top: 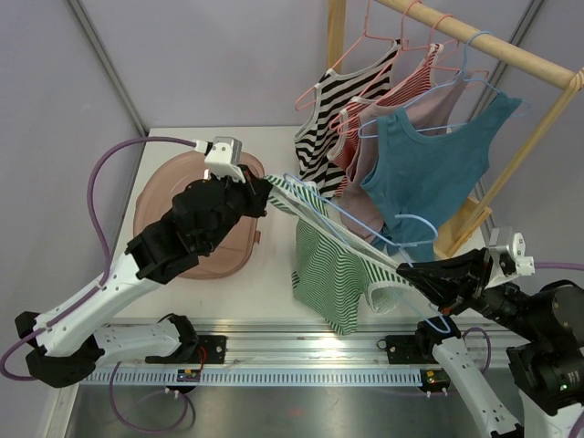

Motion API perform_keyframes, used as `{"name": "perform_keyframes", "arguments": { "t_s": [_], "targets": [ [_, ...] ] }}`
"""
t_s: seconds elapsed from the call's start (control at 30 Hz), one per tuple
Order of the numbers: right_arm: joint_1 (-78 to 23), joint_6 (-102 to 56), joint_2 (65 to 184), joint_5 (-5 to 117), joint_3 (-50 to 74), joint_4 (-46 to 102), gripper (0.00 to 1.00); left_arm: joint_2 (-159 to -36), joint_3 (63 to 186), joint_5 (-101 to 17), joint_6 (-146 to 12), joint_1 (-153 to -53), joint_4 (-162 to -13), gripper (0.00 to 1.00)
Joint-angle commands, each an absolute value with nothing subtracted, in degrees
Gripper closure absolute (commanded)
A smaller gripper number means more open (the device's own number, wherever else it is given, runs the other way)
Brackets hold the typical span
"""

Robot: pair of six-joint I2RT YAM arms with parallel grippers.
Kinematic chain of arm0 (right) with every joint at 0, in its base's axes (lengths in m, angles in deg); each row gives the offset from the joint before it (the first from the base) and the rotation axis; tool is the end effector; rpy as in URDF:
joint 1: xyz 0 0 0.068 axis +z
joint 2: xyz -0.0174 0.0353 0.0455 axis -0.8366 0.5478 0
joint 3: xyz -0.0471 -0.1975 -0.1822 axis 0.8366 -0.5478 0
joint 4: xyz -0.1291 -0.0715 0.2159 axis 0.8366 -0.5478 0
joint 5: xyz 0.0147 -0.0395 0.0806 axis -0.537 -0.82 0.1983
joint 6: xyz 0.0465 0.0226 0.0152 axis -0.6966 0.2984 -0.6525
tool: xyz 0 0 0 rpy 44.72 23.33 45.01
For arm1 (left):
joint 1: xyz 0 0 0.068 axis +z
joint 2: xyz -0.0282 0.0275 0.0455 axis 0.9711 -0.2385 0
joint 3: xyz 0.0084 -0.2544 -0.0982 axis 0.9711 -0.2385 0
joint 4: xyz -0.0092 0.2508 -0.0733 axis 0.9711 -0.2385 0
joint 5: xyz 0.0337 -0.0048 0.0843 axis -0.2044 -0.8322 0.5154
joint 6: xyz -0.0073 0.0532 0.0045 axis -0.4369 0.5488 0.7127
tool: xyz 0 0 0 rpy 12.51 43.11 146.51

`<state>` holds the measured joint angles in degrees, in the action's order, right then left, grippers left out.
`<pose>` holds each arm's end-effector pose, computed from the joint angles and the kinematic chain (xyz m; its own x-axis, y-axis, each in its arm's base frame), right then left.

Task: Remove the tank top from the hanger

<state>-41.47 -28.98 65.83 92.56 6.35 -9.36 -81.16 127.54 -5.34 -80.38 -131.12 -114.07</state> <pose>-0.0130 0.0222 0.4521 -0.0277 0.1548 -0.9876 -0.8679 0.4865 0.1006 0.1339 -0.1613 0.4489 -0.2668 -0.2585 -0.9284 0.3726 0.8608 -0.3467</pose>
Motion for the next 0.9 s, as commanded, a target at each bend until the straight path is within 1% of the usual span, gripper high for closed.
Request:
{"name": "perform_keyframes", "arguments": {
  "t_s": [0.0,0.07,0.1,0.17,0.23,0.27,0.37,0.4,0.43,0.47,0.53,0.57,0.6,0.67,0.7,0.73,0.77,0.83,0.87],
  "targets": [
    [-40.96,-36.37,62.10,93.53,-1.49,14.97,1.00,-77.48,124.31,-17.33,-80.52,-129.29,-108.53,1.00],
    [-41.05,-39.09,61.57,91.70,-3.98,20.03,1.00,-77.31,123.26,-21.49,-81.57,-129.29,-108.61,1.00],
    [-41.05,-40.23,61.92,88.20,-5.56,23.96,1.00,-77.13,122.64,-26.03,-81.75,-129.37,-107.83,1.00],
    [-41.05,-44.27,63.15,83.53,-7.06,28.02,1.00,-76.00,118.80,-30.10,-81.93,-129.81,-106.33,1.00],
    [-41.05,-48.84,64.46,77.90,-10.22,38.03,1.00,-75.03,115.27,-35.90,-80.88,-131.21,-102.30,1.00],
    [-41.05,-50.34,65.08,75.19,-12.93,45.90,1.00,-74.06,111.69,-37.40,-79.39,-133.05,-99.85,1.00],
    [-41.05,-55.17,67.45,70.09,-17.16,58.33,1.00,-74.66,106.05,-38.21,-77.28,-135.95,-98.16,1.00],
    [-41.05,-55.79,68.15,68.76,-18.83,64.72,1.00,-75.19,104.98,-37.69,-77.27,-136.31,-98.33,1.00],
    [-40.96,-55.89,69.29,67.44,-19.11,66.35,1.00,-75.72,103.84,-36.11,-77.44,-136.67,-98.59,1.00],
    [-41.05,-55.45,69.83,65.25,-18.50,66.19,1.00,-75.90,102.96,-29.22,-79.79,-136.76,-100.16,1.00],
    [-41.05,-50.81,70.97,64.00,-12.80,55.25,1.00,-76.34,101.11,-21.63,-82.70,-136.67,-102.53,1.00],
    [-41.05,-49.22,71.23,61.21,-10.35,50.16,1.00,-76.43,101.10,-13.77,-85.50,-136.58,-106.29,1.00],
    [-41.05,-48.16,71.50,58.75,-5.01,38.36,1.00,-76.43,101.54,-10.82,-86.75,-136.41,-108.24,1.00],
    [-41.05,-44.74,72.29,53.31,0.11,26.44,1.00,-77.56,103.47,-7.03,-88.51,-135.10,-112.45,1.00],
    [-41.05,-40.55,72.81,52.75,4.92,16.46,1.00,-78.00,104.08,-6.66,-88.78,-134.56,-113.43,1.00],
    [-41.05,-38.51,72.99,52.66,7.06,12.27,1.00,-79.40,105.40,-6.31,-89.04,-134.04,-114.23,1.00],
    [-40.96,-36.92,73.17,51.70,10.56,5.09,1.00,-80.20,105.93,-6.91,-89.22,-132.73,-115.19,1.00],
    [-41.05,-35.59,73.00,48.63,13.57,-1.63,1.00,-81.69,106.72,-8.32,-88.35,-131.75,-114.94,1.00],
    [-41.05,-35.41,72.99,43.74,14.89,-4.62,1.00,-83.27,107.51,-9.02,-87.91,-131.14,-114.76,1.00]
  ]
}}
